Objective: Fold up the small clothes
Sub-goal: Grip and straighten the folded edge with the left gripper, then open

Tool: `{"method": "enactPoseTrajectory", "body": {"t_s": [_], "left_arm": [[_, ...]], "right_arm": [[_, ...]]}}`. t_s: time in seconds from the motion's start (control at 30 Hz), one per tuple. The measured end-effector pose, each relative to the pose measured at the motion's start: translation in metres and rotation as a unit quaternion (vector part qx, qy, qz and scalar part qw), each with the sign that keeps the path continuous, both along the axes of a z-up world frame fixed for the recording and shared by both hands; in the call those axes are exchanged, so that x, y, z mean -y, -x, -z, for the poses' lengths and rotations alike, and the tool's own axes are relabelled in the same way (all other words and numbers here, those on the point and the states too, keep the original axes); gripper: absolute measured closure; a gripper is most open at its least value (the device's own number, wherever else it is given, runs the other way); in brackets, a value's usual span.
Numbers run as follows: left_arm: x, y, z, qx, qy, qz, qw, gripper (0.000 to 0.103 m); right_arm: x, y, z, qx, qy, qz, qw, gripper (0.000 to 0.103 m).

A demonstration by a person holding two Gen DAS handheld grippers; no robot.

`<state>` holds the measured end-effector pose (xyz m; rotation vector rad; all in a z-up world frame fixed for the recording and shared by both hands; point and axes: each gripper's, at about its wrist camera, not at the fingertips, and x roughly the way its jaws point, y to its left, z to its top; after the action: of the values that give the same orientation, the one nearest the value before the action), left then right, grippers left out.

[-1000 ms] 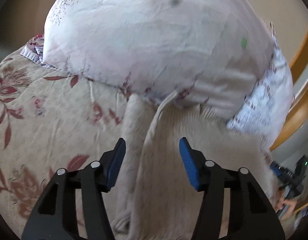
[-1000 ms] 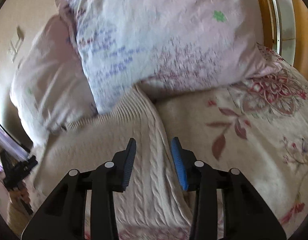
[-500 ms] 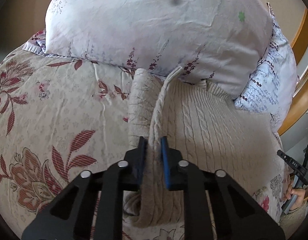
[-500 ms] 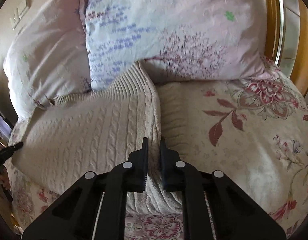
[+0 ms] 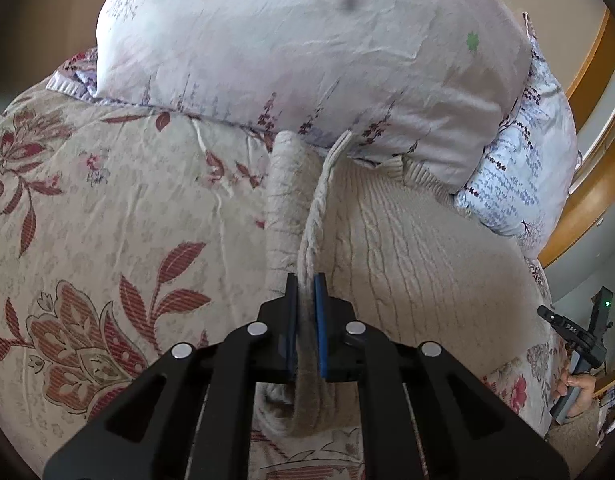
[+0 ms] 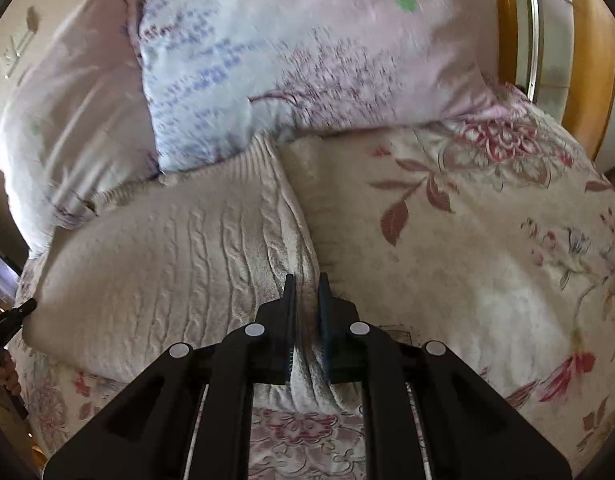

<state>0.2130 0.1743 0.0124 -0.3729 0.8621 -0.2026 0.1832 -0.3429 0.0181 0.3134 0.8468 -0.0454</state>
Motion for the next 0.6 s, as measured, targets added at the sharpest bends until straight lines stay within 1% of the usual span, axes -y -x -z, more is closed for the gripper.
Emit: {"method": "enactPoseTrajectory", "body": {"t_s": [0.1,0.17,0.2,0.23,0.27,0.3,0.33,0.37,0.4,0.43,0.47,0.53,0.6], "left_arm": [[0.002,0.0,0.005,-0.002,-0.008,0.001,1.0,0.095],[0.006,-0.001,0.006,0.002,-0.018,0.003,0.9998,0.095],[0.007,-0.001,0.005,0.0,-0.018,0.011,0.9998,0.094],[0.008,0.001,0.004,0.003,-0.022,0.012,0.9997,0.09],[0.009,0.002,0.001,0.005,-0.02,0.013,0.9997,0.09],[0.009,0.005,-0.001,0.01,-0.02,0.014,0.9997,0.088],[0.01,0.008,-0.005,0.017,-0.021,0.015,0.9995,0.079],[0.011,0.012,-0.009,0.026,-0.026,0.018,0.9992,0.073],[0.013,0.014,-0.011,0.029,-0.033,0.018,0.9988,0.061],[0.014,0.014,-0.012,0.029,-0.039,0.018,0.9986,0.06],[0.016,0.014,-0.012,0.026,-0.046,0.02,0.9984,0.06],[0.017,0.012,-0.006,0.012,-0.048,0.02,0.9986,0.059],[0.018,0.011,0.0,0.001,-0.052,0.017,0.9985,0.059]], "right_arm": [[-0.007,-0.004,-0.002,-0.004,0.032,0.0,0.999,0.092],[-0.009,-0.007,-0.002,-0.008,0.041,0.001,0.999,0.092],[-0.01,-0.008,-0.003,-0.011,0.046,0.002,0.999,0.092],[-0.01,-0.008,-0.005,-0.013,0.048,0.002,0.999,0.09],[-0.011,-0.007,-0.008,-0.011,0.05,0.004,0.999,0.088],[-0.013,-0.004,-0.015,0.001,0.054,0.005,0.999,0.084],[-0.017,0.001,-0.021,0.016,0.06,0.004,0.998,0.079],[-0.021,0.005,-0.027,0.032,0.065,-0.001,0.997,0.075],[-0.028,0.009,-0.033,0.048,0.071,-0.013,0.996,0.064],[-0.034,0.01,-0.036,0.054,0.073,-0.026,0.995,0.057],[-0.04,0.01,-0.036,0.055,0.075,-0.037,0.995,0.056],[-0.054,0.005,-0.032,0.042,0.08,-0.069,0.993,0.056],[-0.064,0.0,-0.021,0.021,0.093,-0.088,0.992,0.056]]}}
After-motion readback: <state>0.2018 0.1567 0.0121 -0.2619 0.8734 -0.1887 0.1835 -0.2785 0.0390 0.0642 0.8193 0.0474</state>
